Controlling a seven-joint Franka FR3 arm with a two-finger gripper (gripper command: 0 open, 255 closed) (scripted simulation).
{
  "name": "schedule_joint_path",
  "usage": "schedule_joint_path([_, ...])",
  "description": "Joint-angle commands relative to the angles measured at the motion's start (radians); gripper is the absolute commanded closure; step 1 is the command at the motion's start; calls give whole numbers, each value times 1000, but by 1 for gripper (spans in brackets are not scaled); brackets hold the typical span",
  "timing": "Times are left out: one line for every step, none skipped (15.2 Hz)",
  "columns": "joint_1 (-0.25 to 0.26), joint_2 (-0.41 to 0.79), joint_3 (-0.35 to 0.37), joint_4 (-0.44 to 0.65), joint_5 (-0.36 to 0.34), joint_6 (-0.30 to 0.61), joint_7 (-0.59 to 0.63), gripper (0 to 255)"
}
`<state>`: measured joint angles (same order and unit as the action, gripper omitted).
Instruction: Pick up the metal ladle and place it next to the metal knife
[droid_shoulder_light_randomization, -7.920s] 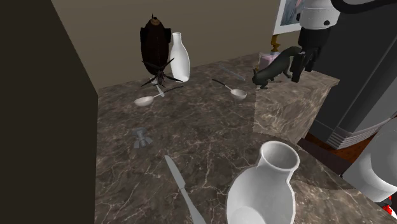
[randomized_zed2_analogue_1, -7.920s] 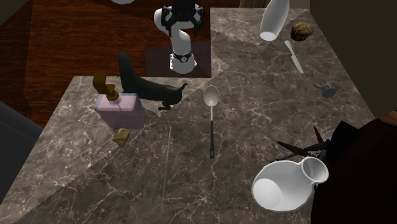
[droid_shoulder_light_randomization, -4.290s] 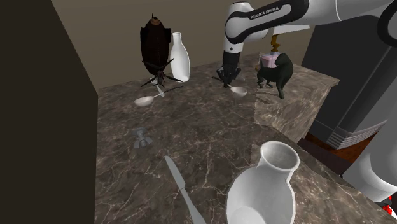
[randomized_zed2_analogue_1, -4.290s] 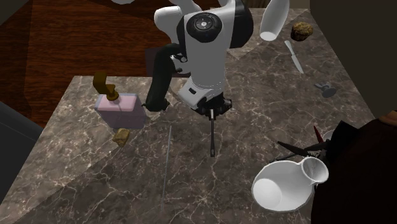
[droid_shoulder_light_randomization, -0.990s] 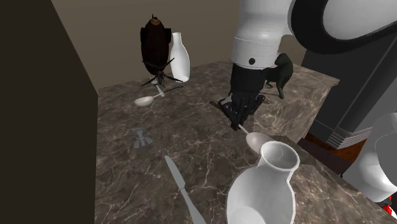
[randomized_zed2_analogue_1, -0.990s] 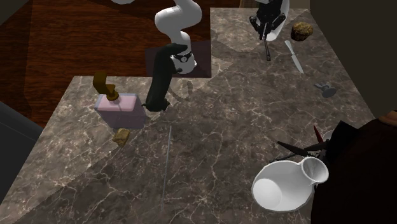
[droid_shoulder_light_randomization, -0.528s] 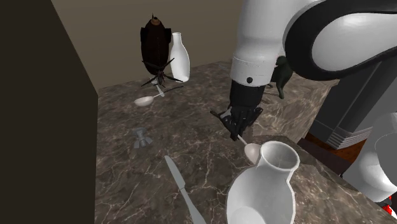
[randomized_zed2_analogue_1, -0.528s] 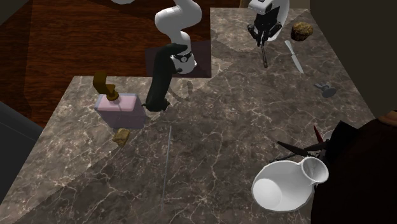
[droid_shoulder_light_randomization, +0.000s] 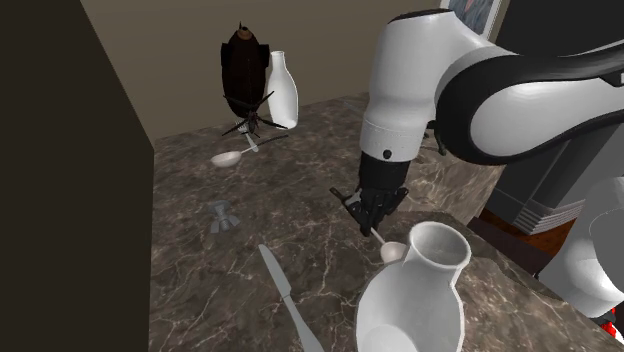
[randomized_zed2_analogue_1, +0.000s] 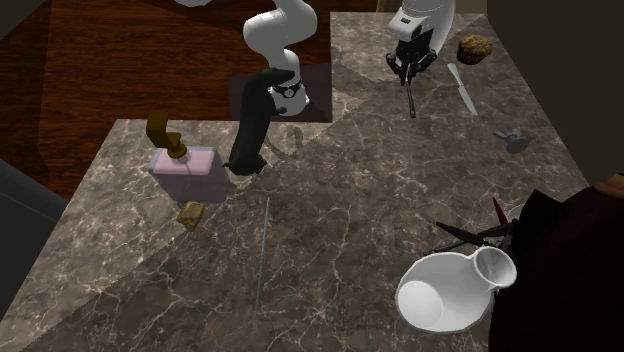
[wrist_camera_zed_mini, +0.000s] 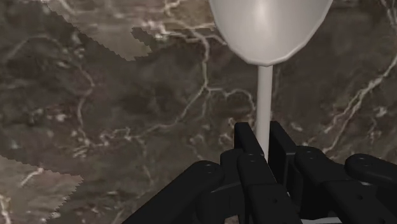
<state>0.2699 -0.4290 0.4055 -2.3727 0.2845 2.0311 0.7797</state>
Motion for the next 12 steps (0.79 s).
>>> schedule_joint_path([0,10,4,-20,2,30,-3,255])
schedule_joint_path([0,14,6,-29,3,43,-4,255])
schedule_joint_path([0,13,6,-29,3,43,-4,255])
schedule_joint_path([0,14,6,-29,3,43,-4,255])
schedule_joint_path([0,14,6,-29,3,43,-4,255])
schedule_joint_path([0,14,6,-29,3,43,-4,255])
schedule_joint_path([0,14,6,-29,3,43,-4,255])
schedule_joint_path([0,14,6,-29,3,43,-4,255])
schedule_joint_path([0,14,6,-29,3,43,-4,255])
schedule_joint_path([0,14,6,-29,3,43,-4,255])
schedule_joint_path([0,14,6,-29,3,43,-4,0])
schedule_joint_path([0,14,6,-29,3,43,-4,0])
